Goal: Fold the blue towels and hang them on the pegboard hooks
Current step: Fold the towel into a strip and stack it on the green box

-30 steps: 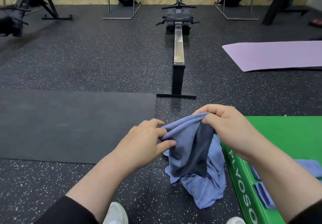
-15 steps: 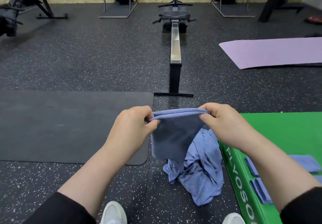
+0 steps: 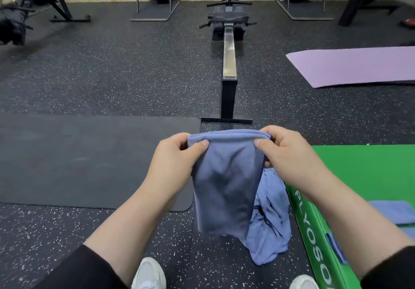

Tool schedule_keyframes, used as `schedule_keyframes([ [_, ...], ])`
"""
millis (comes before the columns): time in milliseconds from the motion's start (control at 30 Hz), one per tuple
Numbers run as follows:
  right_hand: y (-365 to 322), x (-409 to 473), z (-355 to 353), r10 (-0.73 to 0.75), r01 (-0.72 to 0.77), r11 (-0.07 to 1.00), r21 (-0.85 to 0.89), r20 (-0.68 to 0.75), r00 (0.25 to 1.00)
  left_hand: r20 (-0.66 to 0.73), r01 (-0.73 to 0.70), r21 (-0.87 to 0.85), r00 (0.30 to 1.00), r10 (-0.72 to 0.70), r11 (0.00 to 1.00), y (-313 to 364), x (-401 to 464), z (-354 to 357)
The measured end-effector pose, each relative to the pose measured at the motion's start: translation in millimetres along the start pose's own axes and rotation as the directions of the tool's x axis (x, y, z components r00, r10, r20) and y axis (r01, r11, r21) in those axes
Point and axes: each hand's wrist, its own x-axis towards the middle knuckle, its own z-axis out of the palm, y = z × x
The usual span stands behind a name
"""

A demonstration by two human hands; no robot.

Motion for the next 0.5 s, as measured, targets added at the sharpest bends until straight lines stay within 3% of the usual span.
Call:
schedule_keyframes([
  [100, 10.9, 3.6, 5.9, 0.064, -0.064, 0.997, -0.048, -0.002, 0.998, -0.020, 0.097, -0.007, 0.995, -0.097, 0.995, -8.8, -3.0, 9.3],
  [267, 15.9, 3.3, 19.0, 0.121, -0.124, 0.989, -0.076, -0.048, 0.992, -0.078, 0.148, 0.055, 0.987, -0.143, 0.987, -18.7, -7.6, 24.5],
  [500, 10.5, 1.2, 32.4, 0.078, -0.090, 0.982, -0.164, -0.077, 0.994, -0.196, 0.102, 0.146, 0.978, -0.072, 0.984, -8.7, -10.9, 34.1],
])
